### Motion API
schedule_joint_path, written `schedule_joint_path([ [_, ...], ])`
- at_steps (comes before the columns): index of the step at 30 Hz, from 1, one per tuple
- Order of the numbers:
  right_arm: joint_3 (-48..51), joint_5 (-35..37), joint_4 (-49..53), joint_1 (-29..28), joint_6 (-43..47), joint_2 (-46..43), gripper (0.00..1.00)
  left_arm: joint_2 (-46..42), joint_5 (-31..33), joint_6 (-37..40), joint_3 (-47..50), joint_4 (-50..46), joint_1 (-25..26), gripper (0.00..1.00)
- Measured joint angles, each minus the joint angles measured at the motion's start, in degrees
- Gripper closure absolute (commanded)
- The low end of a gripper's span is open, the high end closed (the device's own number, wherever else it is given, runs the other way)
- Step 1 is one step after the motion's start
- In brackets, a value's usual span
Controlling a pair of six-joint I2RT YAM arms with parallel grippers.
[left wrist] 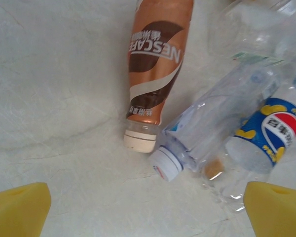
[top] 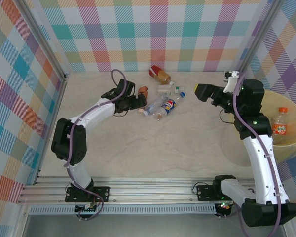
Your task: Put the plastic bottles in the bin
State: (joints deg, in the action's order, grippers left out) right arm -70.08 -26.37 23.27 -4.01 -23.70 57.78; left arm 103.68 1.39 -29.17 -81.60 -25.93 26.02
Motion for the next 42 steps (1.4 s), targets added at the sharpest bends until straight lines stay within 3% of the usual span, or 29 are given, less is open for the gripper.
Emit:
schedule_joint_path([
  [23, 4.0, -0.5, -3.9, -3.6, -4.5, 1.7, 0.00, 28.2, -1.9, 4.6, -29.4, -7.9, -2.4, 0.11],
  [42, 3.5, 2.2, 1.5, -4.0, -4.3, 1.7, 0.00, 31.9, 0.1, 4.5, -30.3, -9.8, -4.6, 0.28],
])
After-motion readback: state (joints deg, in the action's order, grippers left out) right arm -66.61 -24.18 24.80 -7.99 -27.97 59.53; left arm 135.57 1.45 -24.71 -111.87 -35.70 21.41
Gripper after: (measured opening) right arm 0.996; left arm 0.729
